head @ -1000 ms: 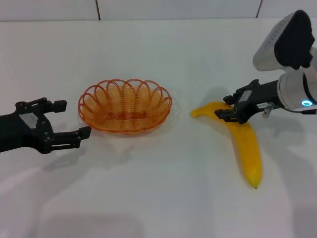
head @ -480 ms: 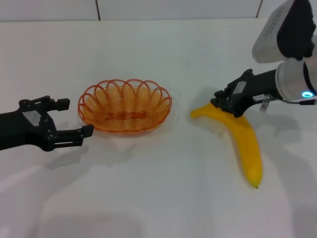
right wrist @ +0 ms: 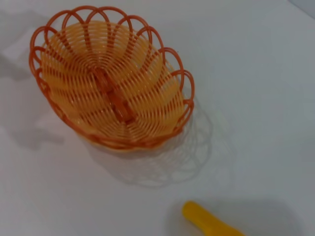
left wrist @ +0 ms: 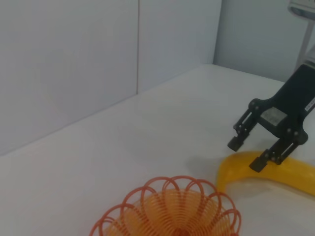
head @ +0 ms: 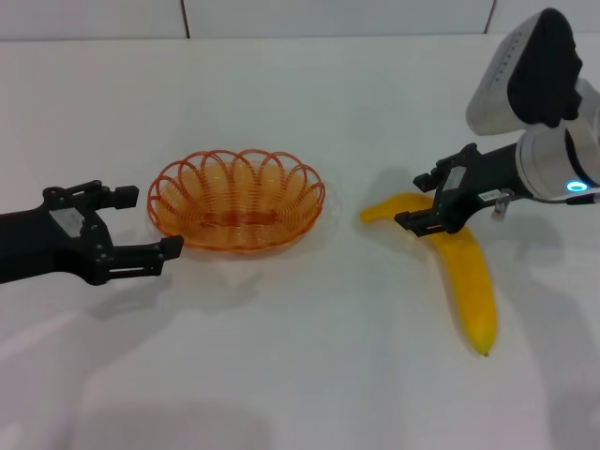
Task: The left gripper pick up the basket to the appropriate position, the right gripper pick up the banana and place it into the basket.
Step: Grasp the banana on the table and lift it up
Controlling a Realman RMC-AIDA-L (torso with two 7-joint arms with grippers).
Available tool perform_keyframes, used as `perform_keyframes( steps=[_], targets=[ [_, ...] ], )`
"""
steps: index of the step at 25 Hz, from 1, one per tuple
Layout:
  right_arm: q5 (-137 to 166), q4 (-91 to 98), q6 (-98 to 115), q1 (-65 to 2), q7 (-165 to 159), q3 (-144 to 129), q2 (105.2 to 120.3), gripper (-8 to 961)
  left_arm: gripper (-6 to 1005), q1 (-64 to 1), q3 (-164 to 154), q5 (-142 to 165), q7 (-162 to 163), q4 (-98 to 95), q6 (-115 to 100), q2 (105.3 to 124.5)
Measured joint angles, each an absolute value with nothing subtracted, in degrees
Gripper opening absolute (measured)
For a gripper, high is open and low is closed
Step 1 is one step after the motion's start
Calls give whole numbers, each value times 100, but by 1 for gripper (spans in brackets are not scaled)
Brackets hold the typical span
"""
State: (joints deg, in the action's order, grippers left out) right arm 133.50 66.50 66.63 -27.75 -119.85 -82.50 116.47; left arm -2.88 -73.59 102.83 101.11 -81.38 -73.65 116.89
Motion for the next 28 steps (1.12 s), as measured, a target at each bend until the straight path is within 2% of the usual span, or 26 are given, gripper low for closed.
perform_keyframes(
  steps=[3,16,28],
  targets=[
    [13357,6639,6661,-2856,-11984,-8229,11646,609,912,-300,-7357,10283,10109,-8113,-7365,11689],
    [13482,6378,6661,-2941,-12023,-8224,11636,893,912,-301,-7345,10283,10105,-8093,-7365,11689],
    [13588,5867,6454,-3190,-12030,-8240,11636,893,912,-356,-7357,10283,10096,-8047,-7364,11689]
  ],
)
